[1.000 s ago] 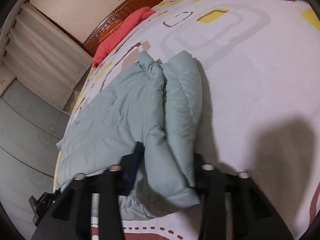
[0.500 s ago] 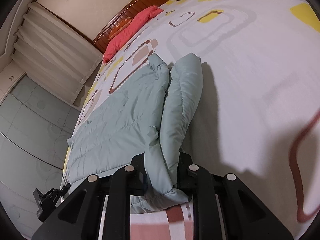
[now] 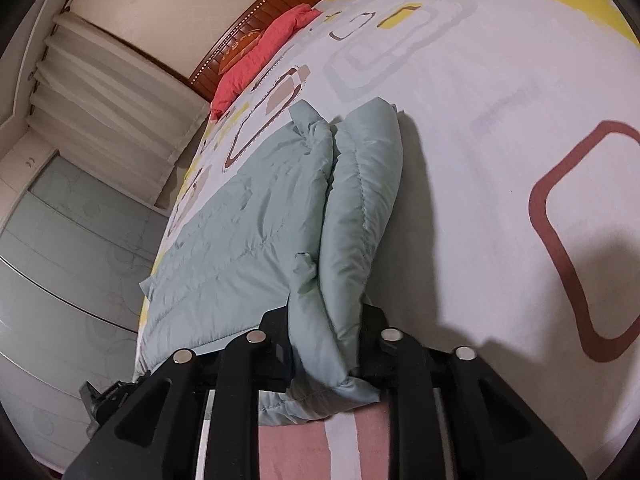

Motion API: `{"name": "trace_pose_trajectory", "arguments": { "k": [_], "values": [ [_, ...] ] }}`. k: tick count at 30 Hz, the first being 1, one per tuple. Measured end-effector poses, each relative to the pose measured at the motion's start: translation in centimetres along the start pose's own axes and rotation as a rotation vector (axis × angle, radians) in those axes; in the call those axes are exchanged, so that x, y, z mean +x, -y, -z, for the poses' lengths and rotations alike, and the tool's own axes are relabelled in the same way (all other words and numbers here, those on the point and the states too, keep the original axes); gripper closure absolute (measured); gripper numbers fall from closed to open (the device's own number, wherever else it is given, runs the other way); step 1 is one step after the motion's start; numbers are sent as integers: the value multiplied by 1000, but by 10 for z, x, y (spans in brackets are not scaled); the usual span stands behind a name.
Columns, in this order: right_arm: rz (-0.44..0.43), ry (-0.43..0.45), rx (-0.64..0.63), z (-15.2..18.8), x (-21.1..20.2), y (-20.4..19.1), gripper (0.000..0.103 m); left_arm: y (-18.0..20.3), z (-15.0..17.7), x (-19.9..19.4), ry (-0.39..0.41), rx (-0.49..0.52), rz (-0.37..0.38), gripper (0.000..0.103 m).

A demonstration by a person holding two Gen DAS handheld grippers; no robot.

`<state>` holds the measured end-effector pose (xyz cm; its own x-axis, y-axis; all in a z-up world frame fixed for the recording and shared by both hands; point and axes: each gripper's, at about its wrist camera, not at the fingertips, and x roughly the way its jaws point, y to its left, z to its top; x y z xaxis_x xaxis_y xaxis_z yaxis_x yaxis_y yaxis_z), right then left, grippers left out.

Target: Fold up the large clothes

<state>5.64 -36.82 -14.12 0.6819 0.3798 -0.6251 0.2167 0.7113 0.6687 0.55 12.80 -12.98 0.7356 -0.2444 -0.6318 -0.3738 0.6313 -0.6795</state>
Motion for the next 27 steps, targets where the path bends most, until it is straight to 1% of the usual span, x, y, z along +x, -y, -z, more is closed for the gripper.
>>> {"name": "trace_pose_trajectory", "arguments": {
  "k": [1,2,3,4,5,8,10,11,12,16,17,18,20,23,25,27],
  "values": [
    [3,1,5,-1,0,0,77,0,0,-2,6,1,-12,78],
    [4,4,7,-2,0,1,74,0,0,-4,16,3,-25,71],
    [7,7,12,-2,-1,3,73,-2,1,-5,21,4,-30,66],
    [8,9,17,1,-4,5,70,-4,1,-7,26,5,-38,57],
    [10,11,25,1,-4,7,67,-7,1,-8,30,1,-48,53],
    [10,10,48,3,-3,15,66,-15,0,-5,18,-16,-46,53],
    [2,1,69,5,-2,22,62,-17,-1,-3,20,0,-44,59],
    [-10,0,86,5,-1,25,62,-18,0,-3,20,9,-42,65],
    [-23,1,102,5,-2,28,62,-18,0,-2,13,17,-34,67],
    [-17,15,115,3,-9,33,60,-20,1,-3,8,17,-32,66],
    [-12,23,121,2,-12,34,59,-19,1,-5,13,21,-42,65],
    [-2,33,124,2,-15,37,59,-19,1,-7,17,24,-52,61],
    [14,42,121,0,-21,39,58,-18,1,-12,27,39,-78,59],
    [66,52,85,-1,-30,37,58,-18,-1,-25,42,88,-127,58],
    [127,63,38,-2,-35,31,58,-14,-2,-33,61,148,-188,58],
    [226,77,-43,-4,-39,18,58,-6,-2,-42,103,232,-276,58]
  ]
}}
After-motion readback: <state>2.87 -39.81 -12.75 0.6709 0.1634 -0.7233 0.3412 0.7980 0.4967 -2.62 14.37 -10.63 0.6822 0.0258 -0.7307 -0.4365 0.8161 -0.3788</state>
